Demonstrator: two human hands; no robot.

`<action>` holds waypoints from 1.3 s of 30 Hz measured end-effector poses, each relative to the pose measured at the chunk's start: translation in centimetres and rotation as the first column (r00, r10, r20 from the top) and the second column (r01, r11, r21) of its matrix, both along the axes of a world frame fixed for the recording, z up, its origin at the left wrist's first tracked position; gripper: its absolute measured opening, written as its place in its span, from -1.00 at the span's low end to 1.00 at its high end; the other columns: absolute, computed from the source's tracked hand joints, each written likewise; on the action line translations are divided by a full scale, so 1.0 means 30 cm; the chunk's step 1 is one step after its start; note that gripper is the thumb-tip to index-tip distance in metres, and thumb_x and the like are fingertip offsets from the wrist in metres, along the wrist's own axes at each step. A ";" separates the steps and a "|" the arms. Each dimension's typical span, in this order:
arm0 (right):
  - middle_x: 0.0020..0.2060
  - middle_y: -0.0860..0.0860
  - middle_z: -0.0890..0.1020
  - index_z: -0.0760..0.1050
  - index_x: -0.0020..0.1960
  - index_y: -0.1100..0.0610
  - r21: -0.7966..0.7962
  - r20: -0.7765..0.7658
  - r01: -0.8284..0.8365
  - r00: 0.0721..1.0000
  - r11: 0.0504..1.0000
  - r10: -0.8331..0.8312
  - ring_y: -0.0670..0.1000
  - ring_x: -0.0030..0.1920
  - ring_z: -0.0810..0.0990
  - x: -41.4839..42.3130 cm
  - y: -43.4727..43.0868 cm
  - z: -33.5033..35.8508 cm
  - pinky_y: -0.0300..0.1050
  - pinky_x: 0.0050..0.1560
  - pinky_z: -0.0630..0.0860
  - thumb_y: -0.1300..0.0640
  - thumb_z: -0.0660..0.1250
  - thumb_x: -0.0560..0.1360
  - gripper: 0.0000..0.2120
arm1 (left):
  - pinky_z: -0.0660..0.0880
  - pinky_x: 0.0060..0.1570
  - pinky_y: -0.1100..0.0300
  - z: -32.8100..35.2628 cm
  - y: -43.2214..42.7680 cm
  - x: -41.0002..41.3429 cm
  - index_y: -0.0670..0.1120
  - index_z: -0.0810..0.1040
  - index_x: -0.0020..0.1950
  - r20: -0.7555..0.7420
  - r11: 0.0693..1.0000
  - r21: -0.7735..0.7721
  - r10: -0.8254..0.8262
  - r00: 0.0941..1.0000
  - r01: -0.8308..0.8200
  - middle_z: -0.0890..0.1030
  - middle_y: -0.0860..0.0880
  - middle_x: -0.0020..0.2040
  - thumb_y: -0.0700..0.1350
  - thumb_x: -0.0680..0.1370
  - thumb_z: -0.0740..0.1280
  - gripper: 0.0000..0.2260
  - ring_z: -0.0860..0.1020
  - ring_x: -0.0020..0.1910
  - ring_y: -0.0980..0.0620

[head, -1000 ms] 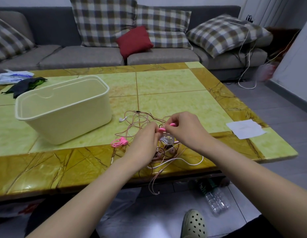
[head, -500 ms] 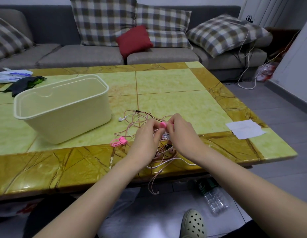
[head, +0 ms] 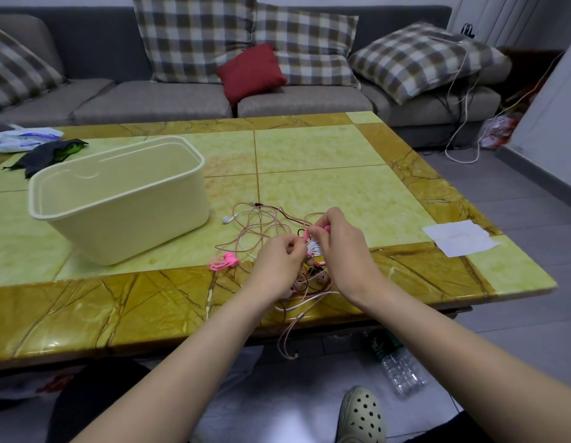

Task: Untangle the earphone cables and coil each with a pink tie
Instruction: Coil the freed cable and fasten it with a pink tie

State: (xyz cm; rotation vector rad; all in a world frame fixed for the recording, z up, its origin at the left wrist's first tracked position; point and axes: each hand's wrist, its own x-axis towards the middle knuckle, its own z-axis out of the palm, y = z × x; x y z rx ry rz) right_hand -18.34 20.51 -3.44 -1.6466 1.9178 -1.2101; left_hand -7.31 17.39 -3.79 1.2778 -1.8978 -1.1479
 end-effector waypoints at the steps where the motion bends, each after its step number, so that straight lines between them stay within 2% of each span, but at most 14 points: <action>1: -0.31 -0.07 0.47 0.35 -0.07 0.15 0.000 -0.002 0.001 1.000 1.000 -0.001 -0.09 -0.31 0.42 -0.004 0.001 -0.007 -0.29 -0.34 0.32 0.15 0.20 0.59 -0.91 | 0.30 -0.49 0.28 0.003 0.006 0.002 -0.11 0.44 -0.28 -0.028 0.997 0.069 -0.017 0.999 0.018 0.45 0.02 -0.46 -0.11 0.63 0.12 -0.70 0.38 -0.45 0.03; 4: -0.31 -0.05 0.48 0.34 -0.11 0.10 -0.008 -0.007 -0.015 1.000 1.000 0.015 -0.10 -0.33 0.41 -0.020 0.006 -0.019 -0.31 -0.34 0.32 0.16 0.23 0.58 -0.90 | 0.28 -0.50 0.29 0.009 0.016 0.015 -0.14 0.43 -0.29 -0.099 0.974 0.217 -0.047 0.994 0.068 0.49 0.02 -0.48 -0.16 0.63 0.11 -0.70 0.43 -0.43 0.01; 7: -0.36 -0.07 0.45 0.37 -0.13 0.10 0.000 -0.024 -0.040 0.999 0.999 0.040 -0.11 -0.37 0.37 -0.030 0.012 -0.014 -0.30 -0.35 0.31 0.16 0.25 0.57 -0.89 | 0.29 -0.53 0.32 -0.003 0.011 0.031 -0.20 0.51 -0.15 -0.247 0.918 0.367 -0.061 0.967 0.151 0.50 0.05 -0.51 -0.15 0.63 0.15 -0.76 0.44 -0.48 0.08; 11: -0.37 -0.13 0.45 0.48 -0.17 0.11 -0.001 -0.081 -0.054 0.995 0.999 0.054 -0.14 -0.32 0.38 -0.047 0.004 0.002 -0.31 -0.33 0.29 0.13 0.34 0.51 -0.89 | 0.26 -0.47 0.23 -0.022 0.009 0.042 -0.16 0.51 -0.20 -0.279 0.913 0.388 -0.013 0.960 0.125 0.47 0.00 -0.49 -0.12 0.61 0.22 -0.78 0.41 -0.49 0.09; 14: -0.34 -0.15 0.46 0.54 -0.22 0.08 0.049 -0.224 -0.063 0.972 0.997 0.072 -0.12 -0.27 0.42 -0.062 -0.003 0.025 -0.19 -0.25 0.33 0.04 0.40 0.46 -0.85 | 0.28 -0.52 0.28 -0.030 0.010 0.044 -0.11 0.48 -0.21 -0.147 0.970 0.242 0.018 0.989 0.019 0.46 0.00 -0.45 -0.14 0.59 0.25 -0.81 0.38 -0.54 0.14; 17: -0.28 -0.08 0.49 0.55 -0.19 0.06 0.084 -0.385 -0.057 0.919 0.995 0.085 -0.05 -0.23 0.44 -0.047 0.004 0.052 -0.14 -0.22 0.33 -0.06 0.40 0.44 -0.81 | 0.26 -0.41 0.28 -0.040 0.001 0.036 -0.07 0.48 -0.21 0.051 0.996 -0.079 0.049 0.997 -0.045 0.44 0.07 -0.40 -0.14 0.57 0.28 -0.85 0.37 -0.42 0.14; 19: -0.20 -0.02 0.55 0.57 -0.15 0.06 0.080 -0.425 -0.055 0.901 0.995 0.083 0.01 -0.14 0.49 -0.022 0.009 0.065 -0.15 -0.19 0.30 -0.01 0.39 0.46 -0.86 | 0.24 -0.39 0.32 -0.036 0.009 0.022 -0.08 0.47 -0.17 0.088 0.974 -0.214 0.089 0.992 -0.069 0.43 0.12 -0.35 -0.20 0.56 0.27 -0.88 0.37 -0.34 0.16; 21: -0.15 0.02 0.60 0.58 -0.12 0.08 0.069 -0.420 -0.046 0.905 0.997 0.071 0.05 -0.08 0.53 0.007 0.014 0.070 -0.12 -0.16 0.32 0.03 0.37 0.47 -0.88 | 0.32 -0.38 0.37 -0.034 0.011 0.005 -0.11 0.45 -0.15 0.056 0.962 -0.250 0.132 0.990 -0.114 0.43 0.07 -0.31 -0.28 0.55 0.24 -0.89 0.37 -0.33 0.13; 25: -0.09 0.06 0.61 0.61 0.01 0.09 -0.005 -0.353 -0.070 0.933 0.998 0.064 0.08 -0.03 0.57 0.049 0.048 0.032 0.00 -0.02 0.48 0.12 0.31 0.52 -0.87 | 0.32 -0.36 0.30 -0.044 -0.027 -0.022 -0.12 0.45 -0.23 -0.086 0.955 -0.131 0.255 0.963 -0.265 0.49 0.01 -0.32 -0.31 0.54 0.23 -0.83 0.42 -0.34 0.09; 27: -0.09 0.04 0.63 0.61 0.01 0.12 -0.063 -0.285 -0.089 0.956 0.994 0.068 0.04 -0.06 0.59 0.054 0.077 0.001 -0.17 -0.04 0.50 0.18 0.32 0.52 -0.88 | 0.37 -0.33 0.22 -0.052 -0.047 -0.027 -0.09 0.43 -0.31 -0.234 0.952 0.034 0.305 0.923 -0.305 0.49 -0.01 -0.40 -0.23 0.58 0.24 -0.75 0.43 -0.40 0.08; 29: -0.17 -0.04 0.64 0.61 -0.03 0.13 -0.095 -0.146 -0.072 0.988 0.993 0.058 -0.09 -0.16 0.59 0.043 0.098 -0.028 -0.37 -0.14 0.45 0.24 0.36 0.49 -0.91 | 0.32 -0.42 0.18 -0.057 -0.042 -0.030 -0.12 0.42 -0.33 -0.352 0.935 0.215 0.345 0.870 -0.283 0.45 -0.02 -0.47 -0.21 0.60 0.22 -0.71 0.38 -0.47 0.04; 32: -0.28 -0.13 0.61 0.56 -0.09 0.10 -0.083 -0.003 0.000 1.000 0.997 0.000 -0.14 -0.22 0.58 0.019 0.106 -0.063 -0.35 -0.19 0.46 0.20 0.41 0.47 -0.95 | 0.33 -0.48 0.16 -0.045 -0.019 -0.039 -0.17 0.42 -0.30 -0.522 0.883 0.456 0.366 0.771 -0.110 0.41 0.00 -0.55 -0.19 0.62 0.19 -0.72 0.36 -0.51 0.01; 35: -0.32 -0.19 0.60 0.54 -0.14 0.03 -0.125 0.094 0.058 0.994 0.991 -0.046 -0.19 -0.26 0.59 -0.001 0.109 -0.059 -0.41 -0.23 0.46 0.20 0.42 0.45 -0.90 | 0.34 -0.50 0.28 -0.019 -0.003 -0.042 -0.18 0.44 -0.24 -0.600 0.869 0.494 0.308 0.739 0.039 0.42 0.04 -0.57 -0.20 0.62 0.17 -0.76 0.39 -0.56 0.13; 39: -0.33 -0.21 0.59 0.55 -0.16 -0.02 -0.153 0.106 0.101 0.991 0.983 -0.085 -0.19 -0.30 0.57 -0.031 0.110 -0.030 -0.47 -0.27 0.41 0.25 0.39 0.47 -0.82 | 0.31 -0.40 0.20 -0.005 0.014 -0.028 -0.13 0.53 -0.18 -0.523 0.917 0.390 0.142 0.841 0.088 0.50 0.01 -0.51 -0.14 0.58 0.25 -0.83 0.47 -0.43 0.07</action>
